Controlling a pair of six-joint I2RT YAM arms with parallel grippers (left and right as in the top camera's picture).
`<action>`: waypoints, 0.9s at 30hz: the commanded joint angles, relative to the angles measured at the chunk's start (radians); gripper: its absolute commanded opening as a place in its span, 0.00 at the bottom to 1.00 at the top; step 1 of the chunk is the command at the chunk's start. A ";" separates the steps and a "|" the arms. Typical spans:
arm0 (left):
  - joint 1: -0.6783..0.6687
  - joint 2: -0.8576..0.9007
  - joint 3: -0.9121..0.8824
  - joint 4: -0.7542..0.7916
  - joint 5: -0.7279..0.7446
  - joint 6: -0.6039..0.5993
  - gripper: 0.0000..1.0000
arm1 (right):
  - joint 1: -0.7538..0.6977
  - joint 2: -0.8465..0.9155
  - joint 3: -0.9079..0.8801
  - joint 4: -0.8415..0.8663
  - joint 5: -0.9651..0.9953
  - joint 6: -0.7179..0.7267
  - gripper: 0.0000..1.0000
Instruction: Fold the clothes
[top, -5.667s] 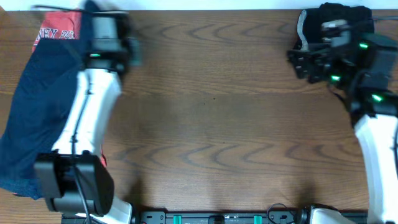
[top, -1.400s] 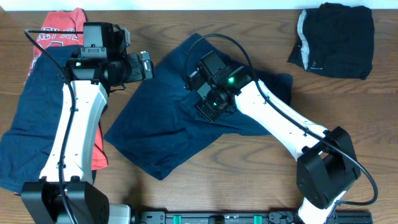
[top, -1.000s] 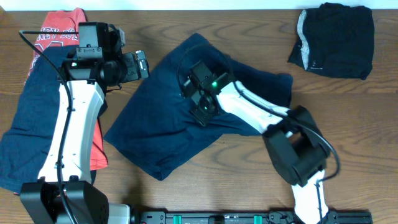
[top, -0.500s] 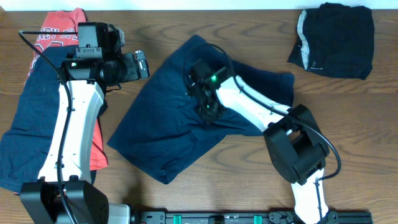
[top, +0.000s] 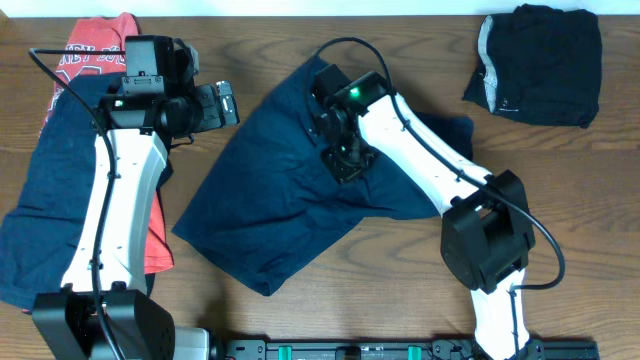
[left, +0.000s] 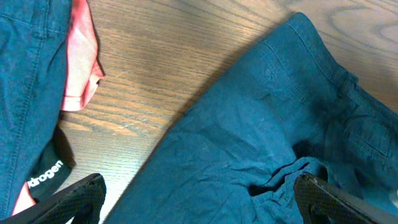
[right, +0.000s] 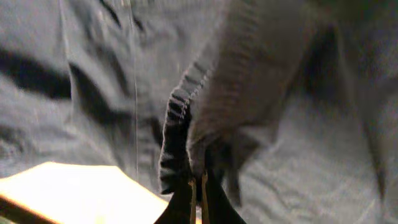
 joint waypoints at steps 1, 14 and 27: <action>0.005 0.010 -0.009 0.001 -0.018 0.006 0.98 | -0.021 -0.031 0.018 -0.037 -0.055 0.019 0.01; 0.005 0.010 -0.009 0.027 -0.018 0.006 0.98 | -0.044 -0.409 0.018 -0.292 -0.106 0.074 0.01; 0.005 0.010 -0.009 0.048 -0.018 0.010 0.98 | 0.212 -0.523 -0.066 -0.382 -0.158 0.266 0.01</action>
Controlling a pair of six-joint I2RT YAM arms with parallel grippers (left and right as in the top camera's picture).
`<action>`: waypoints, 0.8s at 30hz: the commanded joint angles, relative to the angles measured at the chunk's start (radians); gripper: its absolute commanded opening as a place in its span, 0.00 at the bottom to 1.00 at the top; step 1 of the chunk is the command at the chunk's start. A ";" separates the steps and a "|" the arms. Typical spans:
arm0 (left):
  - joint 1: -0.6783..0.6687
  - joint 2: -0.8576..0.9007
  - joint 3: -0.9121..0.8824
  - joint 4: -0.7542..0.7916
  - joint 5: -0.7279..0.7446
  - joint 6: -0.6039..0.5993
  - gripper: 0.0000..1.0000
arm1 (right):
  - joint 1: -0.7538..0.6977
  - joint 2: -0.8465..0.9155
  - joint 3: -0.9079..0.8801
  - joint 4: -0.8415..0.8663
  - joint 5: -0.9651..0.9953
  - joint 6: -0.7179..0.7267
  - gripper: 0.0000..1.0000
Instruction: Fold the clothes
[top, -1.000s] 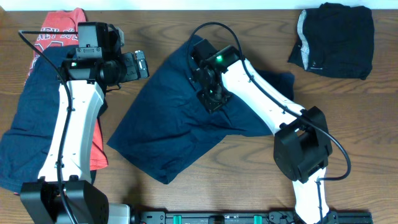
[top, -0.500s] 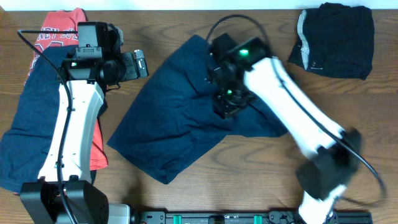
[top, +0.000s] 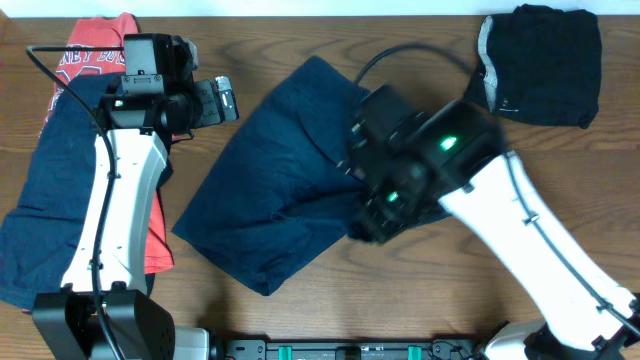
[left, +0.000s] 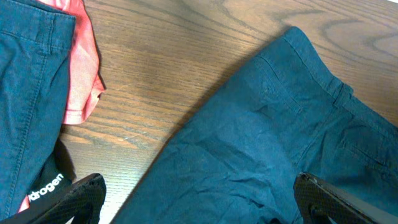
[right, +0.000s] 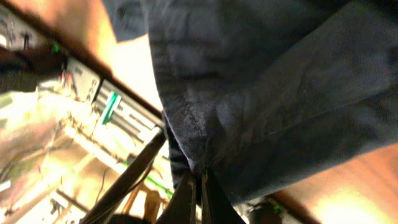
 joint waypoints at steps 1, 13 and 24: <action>0.005 0.010 -0.009 0.007 -0.016 0.010 0.98 | 0.096 -0.015 -0.039 -0.003 -0.030 0.103 0.01; 0.005 0.010 -0.009 0.020 -0.016 0.009 0.98 | 0.382 -0.015 -0.126 0.025 -0.036 0.225 0.19; 0.005 0.010 -0.009 0.021 -0.016 0.009 0.98 | 0.378 -0.025 -0.126 0.122 -0.024 0.180 0.46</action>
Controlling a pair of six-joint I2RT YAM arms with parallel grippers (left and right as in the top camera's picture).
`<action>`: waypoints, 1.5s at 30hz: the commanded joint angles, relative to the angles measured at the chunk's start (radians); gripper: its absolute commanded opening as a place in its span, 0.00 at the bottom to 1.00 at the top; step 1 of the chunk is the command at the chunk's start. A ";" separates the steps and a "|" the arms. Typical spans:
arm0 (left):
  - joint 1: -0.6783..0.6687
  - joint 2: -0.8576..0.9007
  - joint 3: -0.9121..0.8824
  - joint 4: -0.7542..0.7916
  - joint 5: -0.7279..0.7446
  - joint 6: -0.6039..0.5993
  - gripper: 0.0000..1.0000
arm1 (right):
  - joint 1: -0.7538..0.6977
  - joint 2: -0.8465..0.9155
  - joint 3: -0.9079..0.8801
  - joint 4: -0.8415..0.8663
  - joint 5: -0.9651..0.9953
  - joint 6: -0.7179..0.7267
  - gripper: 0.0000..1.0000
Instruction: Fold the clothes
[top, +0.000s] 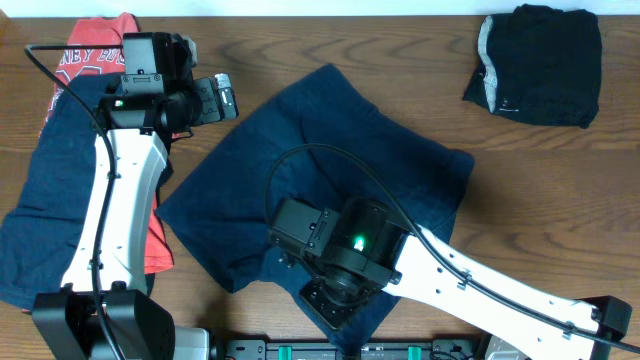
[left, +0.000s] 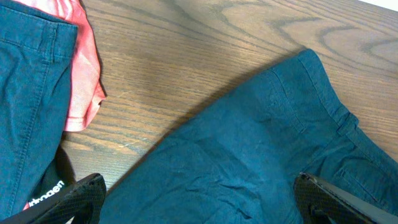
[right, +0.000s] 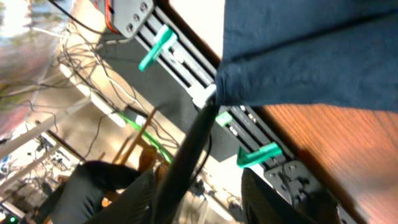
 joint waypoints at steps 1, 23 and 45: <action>0.005 0.010 -0.009 0.001 -0.013 0.009 0.98 | -0.025 -0.026 -0.003 0.040 0.064 -0.013 0.47; 0.005 0.010 -0.009 0.001 -0.013 0.008 0.98 | -0.716 0.280 -0.003 0.794 0.258 -0.420 0.78; 0.005 0.106 -0.009 0.001 -0.011 0.004 0.98 | -0.714 0.726 -0.003 1.148 0.150 -0.563 0.87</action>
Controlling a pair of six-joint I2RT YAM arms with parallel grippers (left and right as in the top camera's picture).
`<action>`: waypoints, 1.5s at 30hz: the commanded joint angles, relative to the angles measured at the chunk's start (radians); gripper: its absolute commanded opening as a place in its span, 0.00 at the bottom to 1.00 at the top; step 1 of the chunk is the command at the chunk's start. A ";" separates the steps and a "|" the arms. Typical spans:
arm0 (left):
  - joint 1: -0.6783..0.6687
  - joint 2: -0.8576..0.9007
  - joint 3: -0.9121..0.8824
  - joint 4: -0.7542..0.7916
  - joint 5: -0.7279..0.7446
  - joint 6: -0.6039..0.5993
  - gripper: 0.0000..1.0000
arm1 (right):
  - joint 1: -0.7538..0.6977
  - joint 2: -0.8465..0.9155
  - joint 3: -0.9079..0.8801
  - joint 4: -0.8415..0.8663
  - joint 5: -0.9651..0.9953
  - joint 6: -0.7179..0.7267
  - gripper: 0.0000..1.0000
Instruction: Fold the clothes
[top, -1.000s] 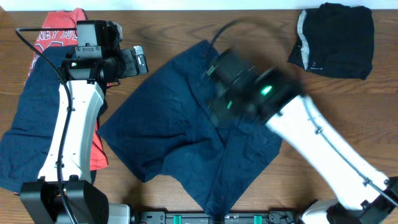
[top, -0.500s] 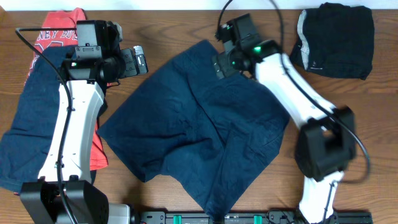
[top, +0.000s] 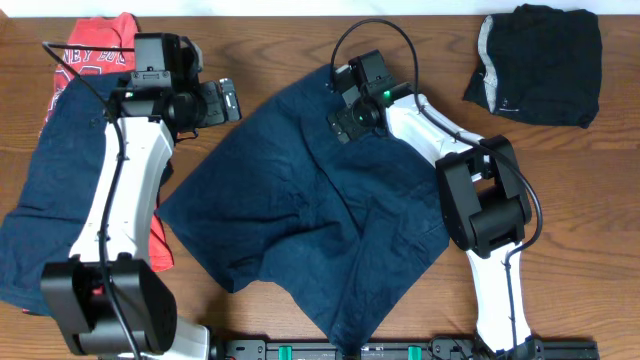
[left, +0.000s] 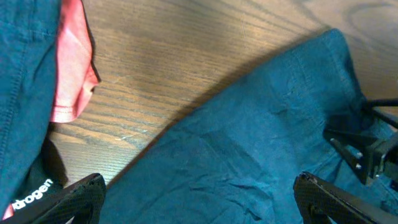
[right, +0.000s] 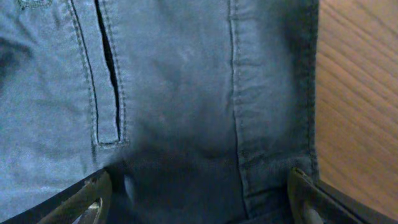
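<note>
Navy shorts (top: 320, 210) lie spread flat across the middle of the table, one hem reaching the front edge. My right gripper (top: 345, 122) hovers open over their upper part. In the right wrist view its fingers (right: 93, 196) stand wide apart above the waistband and a pocket slit (right: 107, 81). My left gripper (top: 228, 100) is open at the shorts' upper left edge, its fingers (left: 68, 199) straddling the cloth (left: 249, 143) with nothing held. The right arm's gripper shows at the edge of the left wrist view.
A red shirt (top: 95, 50) and another navy garment (top: 60, 180) lie piled at the far left. Folded black shorts (top: 540, 65) sit at the back right corner. A metal rail (top: 400, 350) runs along the table's front edge.
My right gripper was down at the table's front edge by the shorts' hem; it is now open over the waistband at the back. The shorts lie spread as before. The left gripper barely shifted.
My right gripper was first shut on a bunched fold in the middle of the crumpled shorts. Then it held that cloth nearer the front. Then it was at the front edge with the shorts spread out. Now it is open over the waistband, and the left gripper stayed open throughout.
</note>
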 joint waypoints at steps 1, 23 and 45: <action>0.005 0.018 -0.009 0.000 -0.008 0.005 0.98 | 0.005 0.051 -0.003 0.008 -0.006 -0.015 0.86; 0.002 0.049 -0.009 -0.003 -0.004 0.005 0.98 | -0.255 0.140 0.001 0.034 0.200 0.182 0.76; -0.061 0.201 -0.010 -0.080 0.260 0.142 0.98 | -0.319 0.137 0.848 -0.787 -0.008 0.175 0.92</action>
